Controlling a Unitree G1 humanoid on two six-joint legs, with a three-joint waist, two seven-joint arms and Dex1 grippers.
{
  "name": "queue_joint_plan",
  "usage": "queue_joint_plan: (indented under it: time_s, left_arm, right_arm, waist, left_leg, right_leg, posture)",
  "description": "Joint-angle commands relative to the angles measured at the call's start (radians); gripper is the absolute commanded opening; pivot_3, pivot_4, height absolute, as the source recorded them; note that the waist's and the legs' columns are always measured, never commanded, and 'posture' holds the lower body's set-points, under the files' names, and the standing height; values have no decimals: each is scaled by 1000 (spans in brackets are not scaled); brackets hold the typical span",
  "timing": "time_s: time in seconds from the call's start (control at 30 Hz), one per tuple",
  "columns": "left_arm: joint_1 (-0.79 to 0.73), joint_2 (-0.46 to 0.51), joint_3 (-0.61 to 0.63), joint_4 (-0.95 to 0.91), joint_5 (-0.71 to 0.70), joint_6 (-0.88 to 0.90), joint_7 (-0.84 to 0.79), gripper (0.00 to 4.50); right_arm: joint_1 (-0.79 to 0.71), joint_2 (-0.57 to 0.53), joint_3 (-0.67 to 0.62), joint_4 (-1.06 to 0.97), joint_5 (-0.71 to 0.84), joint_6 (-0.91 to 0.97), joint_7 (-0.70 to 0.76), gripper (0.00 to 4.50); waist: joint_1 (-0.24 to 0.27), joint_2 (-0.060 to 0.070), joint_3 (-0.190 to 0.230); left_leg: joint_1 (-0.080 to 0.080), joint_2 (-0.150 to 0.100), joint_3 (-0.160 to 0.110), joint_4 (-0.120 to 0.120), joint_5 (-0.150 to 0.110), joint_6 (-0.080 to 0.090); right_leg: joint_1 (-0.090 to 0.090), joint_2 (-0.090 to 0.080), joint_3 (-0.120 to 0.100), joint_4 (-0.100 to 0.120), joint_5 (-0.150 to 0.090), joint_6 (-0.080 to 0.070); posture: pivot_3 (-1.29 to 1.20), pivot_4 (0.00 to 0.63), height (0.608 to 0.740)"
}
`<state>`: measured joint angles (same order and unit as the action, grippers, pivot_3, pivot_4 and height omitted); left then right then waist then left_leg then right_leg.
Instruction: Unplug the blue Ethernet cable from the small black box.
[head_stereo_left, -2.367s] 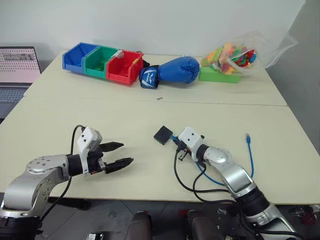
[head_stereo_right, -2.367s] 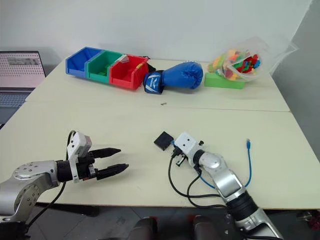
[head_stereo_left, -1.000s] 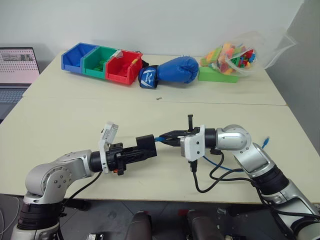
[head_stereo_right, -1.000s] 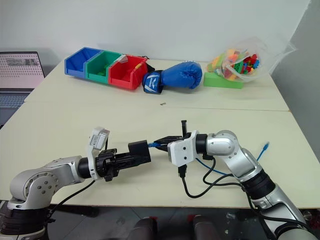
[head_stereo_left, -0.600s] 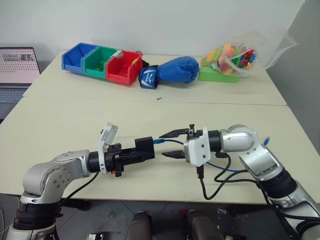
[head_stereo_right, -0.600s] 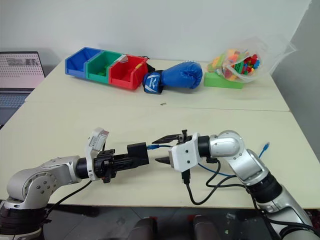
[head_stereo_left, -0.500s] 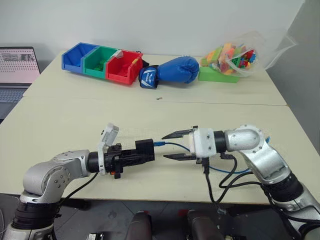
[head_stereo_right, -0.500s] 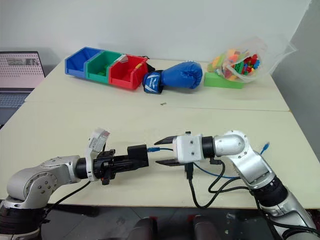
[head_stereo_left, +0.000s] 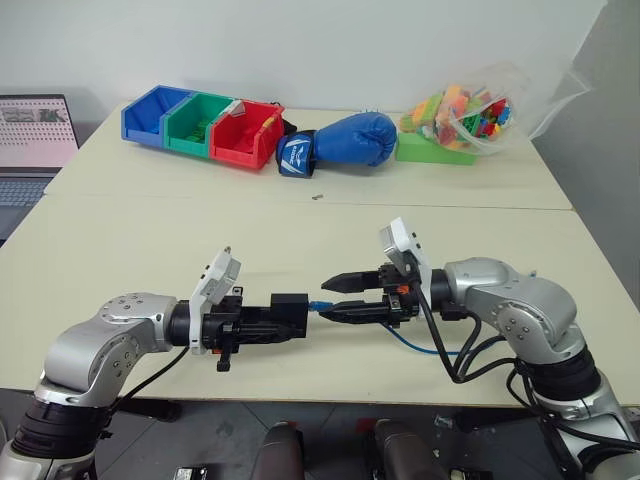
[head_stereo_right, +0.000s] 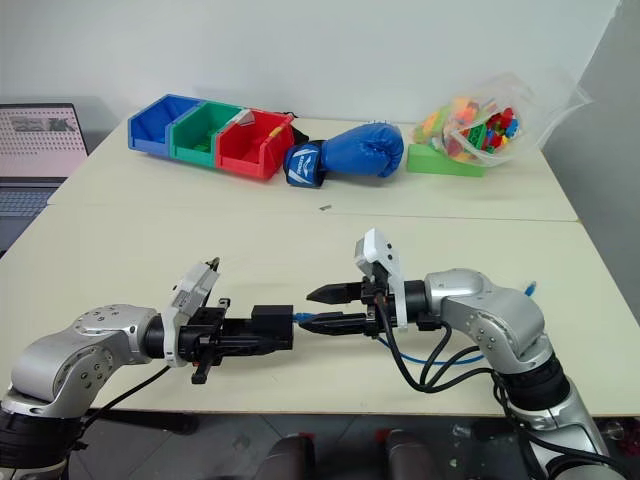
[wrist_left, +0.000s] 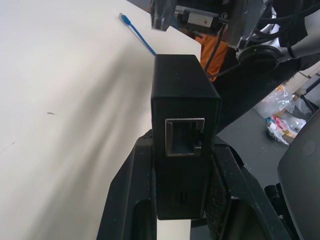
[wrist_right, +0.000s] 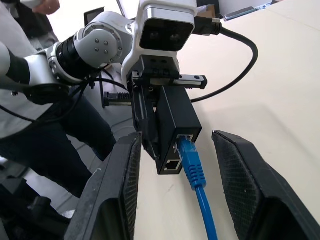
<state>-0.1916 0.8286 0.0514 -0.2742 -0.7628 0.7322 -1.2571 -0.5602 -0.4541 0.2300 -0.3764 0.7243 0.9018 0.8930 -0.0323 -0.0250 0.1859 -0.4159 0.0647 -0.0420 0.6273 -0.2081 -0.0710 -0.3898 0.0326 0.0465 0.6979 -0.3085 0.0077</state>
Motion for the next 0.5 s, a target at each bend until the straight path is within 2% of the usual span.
queue_joint_plan:
  time_s: [0.03, 0.5]
  left_arm:
    - [-15, 9, 2, -41, -2, -16, -7, 787]
    - [-8, 13, 7, -49, -1, -17, -3, 787]
  right_arm:
    - [3, 15, 11, 5, 10, 6, 3, 2359]
    - [-7, 36, 38, 45, 5, 18, 13, 2359]
  waist:
    - [0, 0, 0]
    - [0, 1, 0]
  left_leg:
    - [0, 0, 0, 0, 0, 0]
    - [0, 0, 0, 0, 0, 0]
  right_leg:
    - [0, 0, 0, 0, 0, 0]
    - [0, 0, 0, 0, 0, 0]
  posture:
    - [0, 150, 740]
    - [0, 150, 740]
